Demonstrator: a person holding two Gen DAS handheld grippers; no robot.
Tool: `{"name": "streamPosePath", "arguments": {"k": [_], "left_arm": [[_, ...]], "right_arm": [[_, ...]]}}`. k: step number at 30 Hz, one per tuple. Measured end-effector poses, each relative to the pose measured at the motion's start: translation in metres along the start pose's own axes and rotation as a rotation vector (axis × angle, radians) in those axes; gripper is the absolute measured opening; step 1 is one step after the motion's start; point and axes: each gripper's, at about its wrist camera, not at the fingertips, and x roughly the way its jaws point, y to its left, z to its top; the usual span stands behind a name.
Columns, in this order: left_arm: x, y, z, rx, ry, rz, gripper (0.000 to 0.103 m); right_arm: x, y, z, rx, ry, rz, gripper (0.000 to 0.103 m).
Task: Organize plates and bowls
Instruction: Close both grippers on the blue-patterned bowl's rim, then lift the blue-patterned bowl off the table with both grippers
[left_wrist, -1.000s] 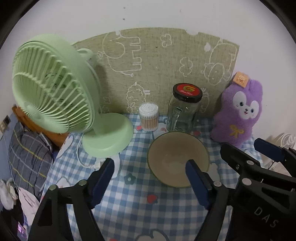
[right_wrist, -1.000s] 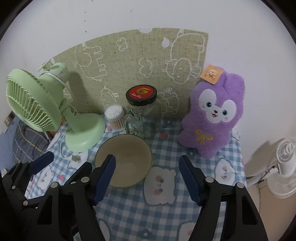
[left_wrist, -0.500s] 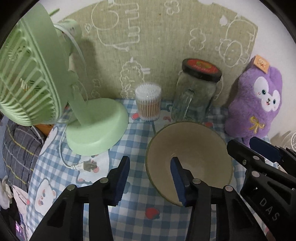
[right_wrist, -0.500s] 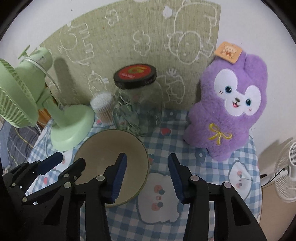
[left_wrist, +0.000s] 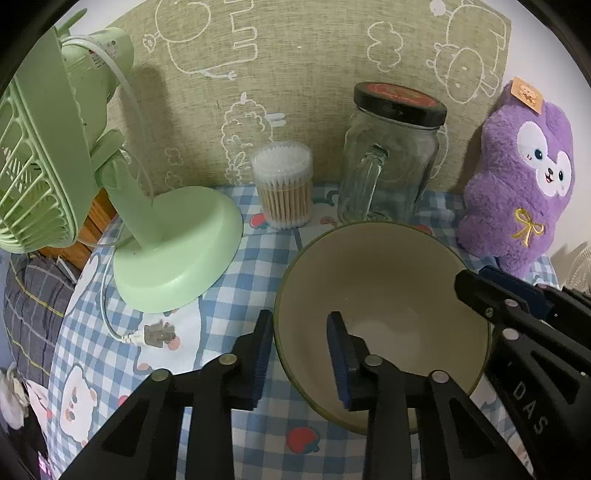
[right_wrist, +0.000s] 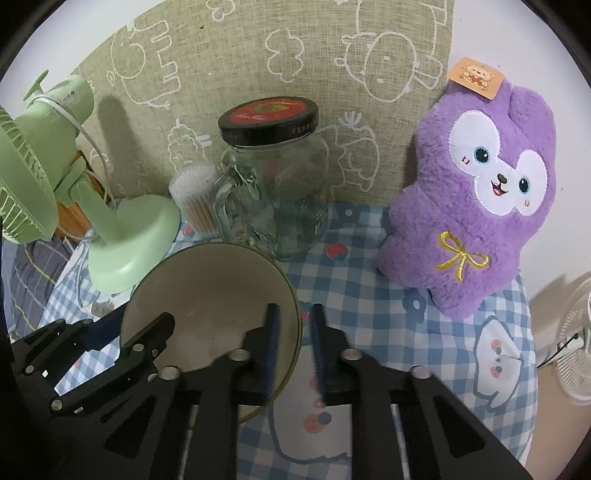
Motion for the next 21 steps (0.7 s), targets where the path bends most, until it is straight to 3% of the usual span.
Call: {"name": "streamPosePath", "arguments": {"k": [21], "left_arm": [[0.012, 0.005, -0.001, -0.023, 0.035, 0.002, 0.011]], "right_arm": [[0.018, -0.001, -0.006, 0.016, 0.034, 0.009, 0.012]]}}
